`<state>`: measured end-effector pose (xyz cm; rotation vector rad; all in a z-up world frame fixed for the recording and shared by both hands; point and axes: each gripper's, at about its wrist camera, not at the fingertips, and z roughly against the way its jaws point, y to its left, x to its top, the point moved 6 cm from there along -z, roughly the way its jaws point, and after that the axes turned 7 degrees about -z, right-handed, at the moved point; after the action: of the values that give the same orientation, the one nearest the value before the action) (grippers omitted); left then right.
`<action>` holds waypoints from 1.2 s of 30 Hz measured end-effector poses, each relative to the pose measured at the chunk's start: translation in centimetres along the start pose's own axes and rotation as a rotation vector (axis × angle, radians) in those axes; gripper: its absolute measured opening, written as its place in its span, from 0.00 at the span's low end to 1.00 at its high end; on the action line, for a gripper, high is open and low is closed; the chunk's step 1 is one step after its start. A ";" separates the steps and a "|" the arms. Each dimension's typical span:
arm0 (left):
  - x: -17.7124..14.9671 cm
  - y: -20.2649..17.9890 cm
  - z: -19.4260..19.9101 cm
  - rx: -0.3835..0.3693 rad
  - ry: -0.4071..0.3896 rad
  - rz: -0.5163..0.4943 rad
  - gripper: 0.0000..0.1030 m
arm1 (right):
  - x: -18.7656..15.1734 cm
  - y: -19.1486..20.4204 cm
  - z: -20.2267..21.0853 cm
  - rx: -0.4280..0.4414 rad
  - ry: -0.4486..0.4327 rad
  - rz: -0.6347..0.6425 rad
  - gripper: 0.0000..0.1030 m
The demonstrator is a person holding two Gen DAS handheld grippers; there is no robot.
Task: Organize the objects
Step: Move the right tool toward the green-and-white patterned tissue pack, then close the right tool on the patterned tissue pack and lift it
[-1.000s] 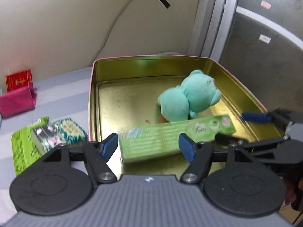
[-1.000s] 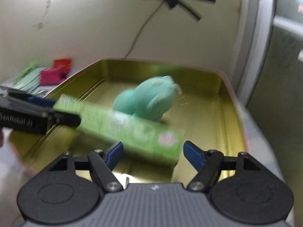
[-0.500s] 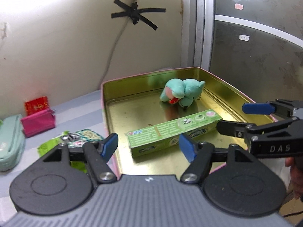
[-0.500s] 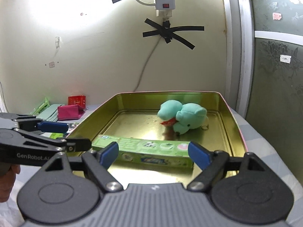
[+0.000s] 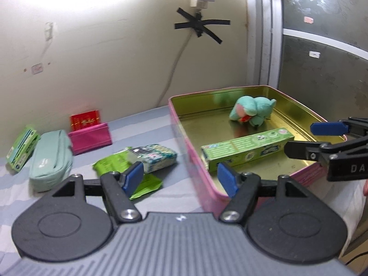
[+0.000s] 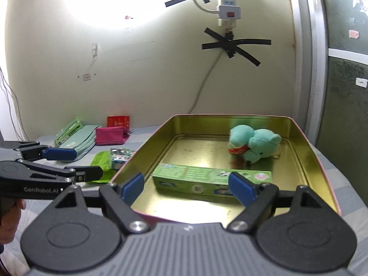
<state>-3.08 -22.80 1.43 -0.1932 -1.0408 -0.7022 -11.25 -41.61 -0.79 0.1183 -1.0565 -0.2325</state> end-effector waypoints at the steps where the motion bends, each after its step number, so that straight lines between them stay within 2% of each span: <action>1: -0.2 0.4 0.1 0.008 0.000 0.008 0.71 | 0.1 0.4 0.0 0.003 0.000 0.004 0.81; 7: -2.3 3.6 0.4 0.065 0.019 0.038 0.71 | 0.5 3.3 -0.4 0.025 0.001 0.046 0.81; 13: -6.5 10.1 -0.1 0.150 0.058 0.147 0.71 | 0.3 7.1 -1.5 0.071 0.022 0.096 0.81; 18: -10.1 15.2 -0.2 0.285 0.064 0.201 0.71 | 0.1 11.4 -4.3 0.121 0.074 0.154 0.81; 21: -11.7 17.1 -0.5 0.300 0.049 0.245 0.71 | 0.2 14.1 -7.0 0.118 0.111 0.212 0.81; 23: -12.9 17.7 -1.1 0.281 0.059 0.280 0.69 | 0.3 15.6 -9.3 0.086 0.134 0.273 0.76; 24: -13.1 18.1 -1.1 0.246 0.064 0.320 0.69 | 0.2 16.4 -10.6 0.063 0.152 0.305 0.74; 26: -13.1 18.6 -0.4 0.239 0.011 0.367 0.70 | 0.1 17.7 -12.9 0.024 0.194 0.354 0.65; 27: -13.1 18.7 -0.2 0.226 0.002 0.382 0.70 | 0.0 18.2 -14.2 -0.005 0.211 0.386 0.64; 33: -13.2 18.8 -0.4 0.170 -0.006 0.420 0.70 | -0.5 18.4 -20.5 -0.158 0.321 0.506 0.53; 34: -13.2 18.9 -0.3 0.168 -0.006 0.424 0.70 | -0.3 18.0 -20.9 -0.167 0.320 0.506 0.45; 35: -13.3 18.9 -0.3 0.167 -0.007 0.429 0.70 | -0.1 17.9 -21.2 -0.175 0.323 0.506 0.24; 36: -13.4 19.0 -0.3 0.164 -0.006 0.434 0.70 | 0.0 17.7 -21.4 -0.188 0.330 0.502 0.24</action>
<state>4.67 -2.44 -6.70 -0.2685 -1.0131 -0.2231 9.75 -24.74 -7.50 -0.2703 -0.7020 0.1410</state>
